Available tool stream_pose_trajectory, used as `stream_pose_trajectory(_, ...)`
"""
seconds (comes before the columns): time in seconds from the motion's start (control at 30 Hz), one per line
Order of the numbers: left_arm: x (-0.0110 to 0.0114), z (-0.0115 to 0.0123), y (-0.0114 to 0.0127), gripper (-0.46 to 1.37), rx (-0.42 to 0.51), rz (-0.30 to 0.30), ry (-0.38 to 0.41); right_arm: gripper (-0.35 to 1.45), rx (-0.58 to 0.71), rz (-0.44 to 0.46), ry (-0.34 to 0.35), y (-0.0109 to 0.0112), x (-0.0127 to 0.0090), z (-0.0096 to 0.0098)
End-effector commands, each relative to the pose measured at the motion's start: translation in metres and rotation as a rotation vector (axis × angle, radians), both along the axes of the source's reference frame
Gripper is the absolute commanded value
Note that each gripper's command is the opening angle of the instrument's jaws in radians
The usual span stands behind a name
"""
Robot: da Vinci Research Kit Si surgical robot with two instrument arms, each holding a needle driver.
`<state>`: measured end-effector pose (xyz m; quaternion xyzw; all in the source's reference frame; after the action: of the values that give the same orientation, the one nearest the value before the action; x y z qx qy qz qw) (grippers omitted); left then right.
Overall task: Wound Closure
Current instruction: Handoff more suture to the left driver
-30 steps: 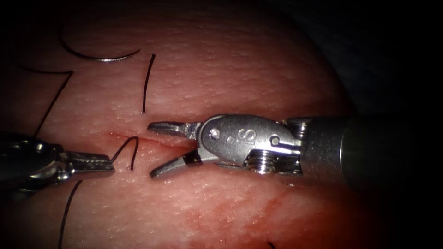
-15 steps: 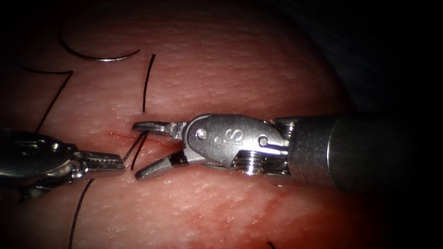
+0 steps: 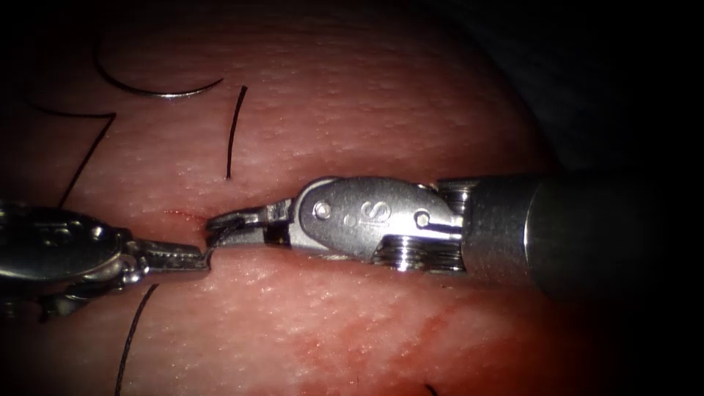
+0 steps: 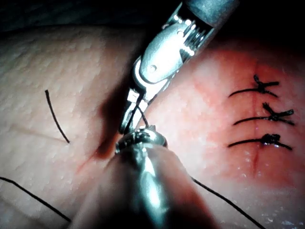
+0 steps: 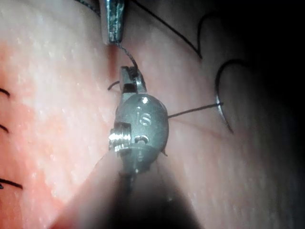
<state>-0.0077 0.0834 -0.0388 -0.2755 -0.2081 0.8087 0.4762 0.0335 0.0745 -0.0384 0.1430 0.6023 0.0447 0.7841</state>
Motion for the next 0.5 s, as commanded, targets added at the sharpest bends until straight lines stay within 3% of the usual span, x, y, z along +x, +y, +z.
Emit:
stream_pose_trajectory(0.03,0.0,0.0,0.0,-0.35,0.004,0.002,-0.009,-0.35,-0.006,0.005,0.0,0.0002,0.0,-0.0001)
stream_pose_trajectory(0.2,0.0,-0.0001,0.0,-0.35,0.007,0.006,-0.008,-0.35,-0.007,0.007,-0.006,0.0002,0.0,-0.0002)
stream_pose_trajectory(0.23,0.0,-0.0001,0.0001,-0.28,0.004,0.011,-0.009,-0.35,-0.008,0.008,-0.015,0.0002,-0.0001,-0.0001)
stream_pose_trajectory(0.27,0.0,-0.0001,0.0002,0.13,0.007,0.012,-0.011,-0.35,-0.012,0.014,-0.025,0.0003,-0.0001,-0.0001)
stream_pose_trajectory(0.33,0.0,-0.0001,0.0003,0.67,-0.006,0.004,0.004,-0.35,-0.016,0.021,-0.048,0.0007,-0.0004,0.0003)
stream_pose_trajectory(0.5,0.0001,-0.0005,-0.0006,1.05,-0.008,-0.004,0.01,-0.35,-0.022,0.034,-0.074,0.0019,-0.0013,0.0016)
